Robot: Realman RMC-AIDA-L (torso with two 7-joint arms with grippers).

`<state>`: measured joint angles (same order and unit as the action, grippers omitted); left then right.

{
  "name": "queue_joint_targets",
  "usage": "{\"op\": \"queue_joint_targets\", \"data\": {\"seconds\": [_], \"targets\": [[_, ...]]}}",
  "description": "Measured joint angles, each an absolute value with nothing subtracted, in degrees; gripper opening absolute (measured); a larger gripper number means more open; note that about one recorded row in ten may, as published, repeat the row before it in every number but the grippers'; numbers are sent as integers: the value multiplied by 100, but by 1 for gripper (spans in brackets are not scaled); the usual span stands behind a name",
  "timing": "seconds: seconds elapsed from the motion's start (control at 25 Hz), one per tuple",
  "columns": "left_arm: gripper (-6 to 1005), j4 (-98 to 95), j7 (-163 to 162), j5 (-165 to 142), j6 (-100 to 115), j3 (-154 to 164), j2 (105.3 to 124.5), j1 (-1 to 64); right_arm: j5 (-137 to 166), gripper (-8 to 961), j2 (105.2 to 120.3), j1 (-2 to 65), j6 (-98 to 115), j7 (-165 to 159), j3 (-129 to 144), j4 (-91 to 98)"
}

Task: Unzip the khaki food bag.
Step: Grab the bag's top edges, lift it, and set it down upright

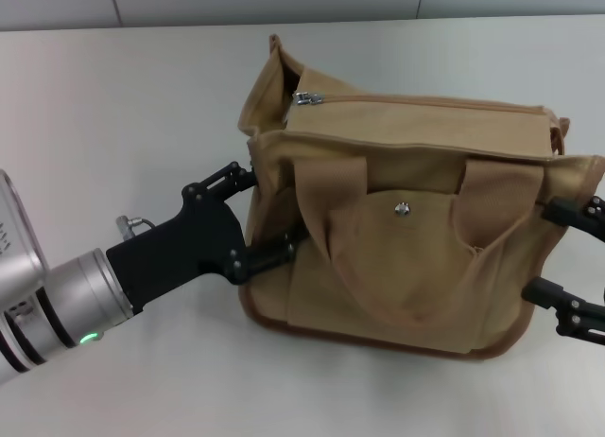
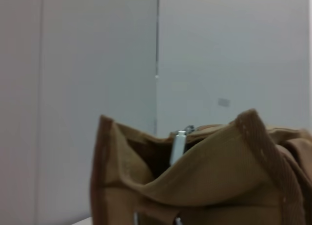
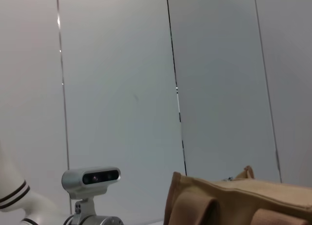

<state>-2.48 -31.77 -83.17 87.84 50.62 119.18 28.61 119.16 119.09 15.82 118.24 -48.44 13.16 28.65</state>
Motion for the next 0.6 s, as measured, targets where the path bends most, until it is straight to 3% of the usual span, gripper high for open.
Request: {"op": "queue_joint_targets", "data": {"seconds": [0.08,0.6], "targets": [[788,-180,-3178,-8263,8699,4858,11918,2839,11916,851,11911,1589,11780,-4843,1297,2853],[481,1,-2984,-8235,8770,4660,11917,2829,11855,851,11918,1580,11756,-4842,1256,2812]]}}
